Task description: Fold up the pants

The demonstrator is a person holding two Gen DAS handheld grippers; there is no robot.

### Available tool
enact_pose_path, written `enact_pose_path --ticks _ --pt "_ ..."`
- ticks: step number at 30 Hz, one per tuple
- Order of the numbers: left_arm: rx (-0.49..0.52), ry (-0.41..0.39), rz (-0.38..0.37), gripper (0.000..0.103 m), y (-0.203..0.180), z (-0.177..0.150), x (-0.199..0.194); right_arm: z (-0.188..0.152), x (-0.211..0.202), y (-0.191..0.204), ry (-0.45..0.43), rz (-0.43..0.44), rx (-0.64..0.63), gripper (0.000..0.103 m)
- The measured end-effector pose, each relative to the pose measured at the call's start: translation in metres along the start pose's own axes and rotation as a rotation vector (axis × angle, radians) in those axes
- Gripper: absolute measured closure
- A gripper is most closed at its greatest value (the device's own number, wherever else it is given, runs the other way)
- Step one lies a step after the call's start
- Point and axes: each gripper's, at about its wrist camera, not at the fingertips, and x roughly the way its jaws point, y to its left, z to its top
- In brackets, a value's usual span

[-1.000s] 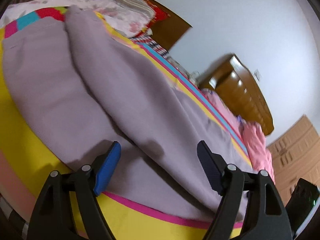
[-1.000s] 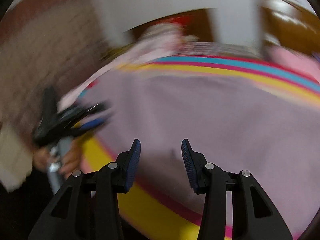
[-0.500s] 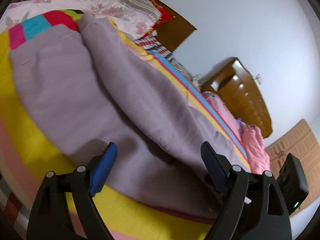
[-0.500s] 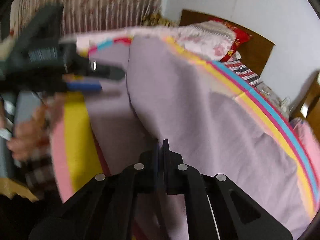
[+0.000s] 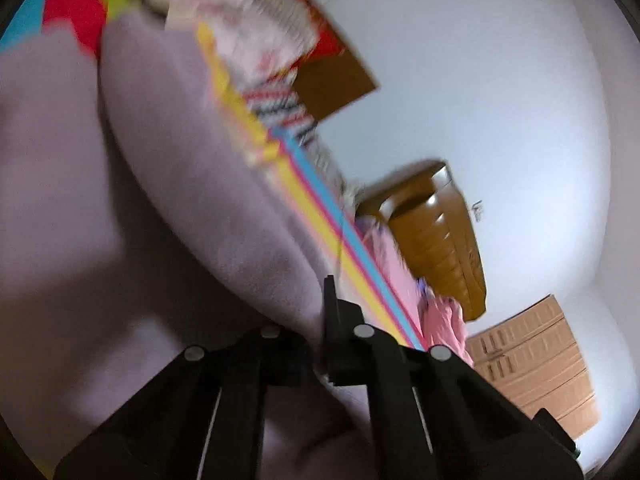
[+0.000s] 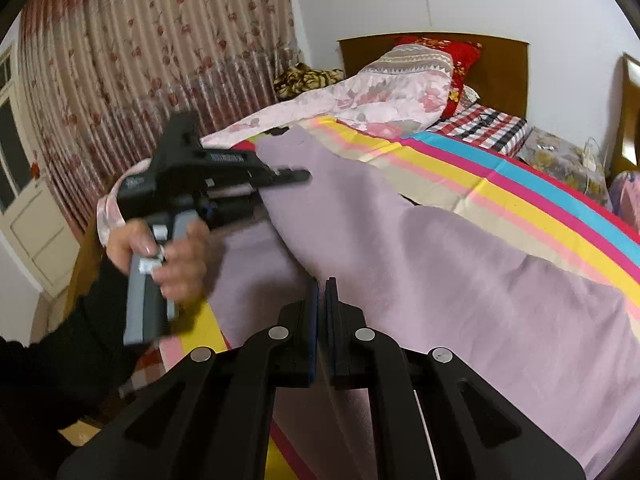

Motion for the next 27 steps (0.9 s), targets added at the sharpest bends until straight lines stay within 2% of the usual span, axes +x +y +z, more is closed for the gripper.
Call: enact_pose_path --ticks 3,5,6,8,10,11,12,13,14,15,17,19,21,22,24,27 --pt "0.203 -0.102 0.077 0.098 -0.042 -0.012 -0.042 0.002 -0.007 0.014 -0.015 0.001 -0.072 0.1" --pt "0.328 -0.122 0.147 0.098 -0.062 -0.025 -0.062 -0.003 -0.01 0.022 -0.002 0.021 -0.103 0.1" --pt "0.356 -0.106 0.195 0.098 -0.063 -0.033 -0.065 -0.008 -0.007 0.024 0.017 0.032 -0.112 0.1" --pt "0.355 -0.039 0.271 0.097 -0.048 -0.049 -0.062 -0.026 0.006 0.027 0.088 0.058 -0.122 0.099" --pt "0.322 0.02 0.339 0.092 -0.025 -0.059 -0.051 -0.044 0.025 0.029 0.185 0.071 -0.131 0.097" --pt "0.293 0.049 0.355 0.09 -0.012 -0.063 -0.045 -0.052 0.029 0.03 0.196 0.051 -0.14 0.092" --pt "0.272 0.061 0.354 0.081 -0.003 -0.062 -0.042 -0.053 0.023 0.031 0.175 0.061 -0.129 0.086" --pt "0.262 0.054 0.352 0.076 0.002 -0.061 -0.042 -0.052 0.021 0.029 0.188 0.07 -0.115 0.077" --pt "0.257 0.043 0.325 0.062 0.002 -0.06 -0.042 -0.051 0.014 0.028 0.192 0.075 -0.1 0.062" --pt "0.253 0.042 0.302 0.045 0.002 -0.059 -0.044 -0.05 0.006 0.026 0.179 0.066 -0.093 0.056" --pt "0.253 0.017 0.296 0.032 -0.002 -0.057 -0.044 -0.052 -0.016 0.022 0.144 0.071 -0.078 0.053" --pt "0.263 0.013 0.318 0.033 -0.002 -0.057 -0.038 -0.057 -0.031 0.018 0.126 0.074 -0.053 0.053" --pt "0.251 0.004 0.312 0.036 0.003 -0.058 -0.041 -0.067 -0.036 0.012 0.145 0.082 -0.008 0.053" --pt "0.243 -0.002 0.315 0.041 0.006 -0.057 -0.041 -0.075 -0.033 0.007 0.175 0.076 0.017 0.053" --pt "0.231 -0.008 0.352 0.071 0.008 -0.059 -0.044 -0.085 -0.03 0.007 0.17 0.07 0.022 0.052" --pt "0.251 -0.001 0.353 0.073 0.009 -0.059 -0.047 -0.07 -0.029 0.009 0.155 0.087 0.012 0.052"
